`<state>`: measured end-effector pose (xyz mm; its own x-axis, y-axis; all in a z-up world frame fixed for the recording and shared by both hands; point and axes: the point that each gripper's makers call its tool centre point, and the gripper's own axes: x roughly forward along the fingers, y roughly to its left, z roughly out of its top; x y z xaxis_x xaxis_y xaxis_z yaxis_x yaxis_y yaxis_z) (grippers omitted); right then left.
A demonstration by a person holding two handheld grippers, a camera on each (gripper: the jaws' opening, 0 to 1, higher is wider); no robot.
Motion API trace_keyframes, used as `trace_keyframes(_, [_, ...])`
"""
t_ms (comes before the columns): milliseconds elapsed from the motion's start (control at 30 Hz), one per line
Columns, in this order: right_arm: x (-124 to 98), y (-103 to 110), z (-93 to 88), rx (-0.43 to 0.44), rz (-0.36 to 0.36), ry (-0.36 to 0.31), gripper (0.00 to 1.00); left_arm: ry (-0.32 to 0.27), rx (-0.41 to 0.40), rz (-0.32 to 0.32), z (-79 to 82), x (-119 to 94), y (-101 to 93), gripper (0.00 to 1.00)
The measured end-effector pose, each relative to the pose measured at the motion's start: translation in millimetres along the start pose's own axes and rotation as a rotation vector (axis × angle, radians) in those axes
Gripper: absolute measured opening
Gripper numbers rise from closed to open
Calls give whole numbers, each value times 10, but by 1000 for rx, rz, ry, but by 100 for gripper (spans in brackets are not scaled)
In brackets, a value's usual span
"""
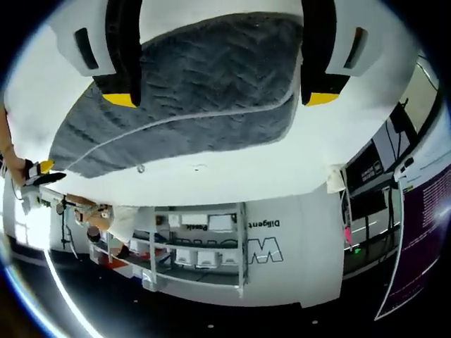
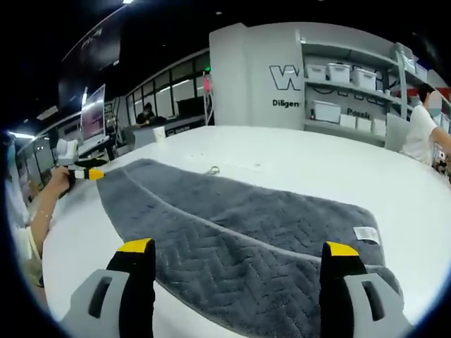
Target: Open the folded towel by lifting each exposed corner and separating the folded layers until the towel lies flat within the target outline without major curled edges
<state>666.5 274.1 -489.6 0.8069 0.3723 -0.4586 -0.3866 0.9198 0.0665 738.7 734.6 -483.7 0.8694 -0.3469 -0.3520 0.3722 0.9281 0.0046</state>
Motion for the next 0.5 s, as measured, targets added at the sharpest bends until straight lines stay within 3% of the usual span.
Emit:
trace_keyframes(200, [-3,13,8,0,8,-3,96,-42,-43,-8,25,111,54,74])
trace_keyframes(300, [-8,10,12,2,8,-5,96,-16,-55,-10,-38,162,76,65])
trace_keyframes(400, [-13,11,12,4,8,-7,96,40,-16,18,-155,208,113,57])
trace_keyframes(500, [-14,8,19,5,8,-8,96,46,-12,34,-174,257,140,52])
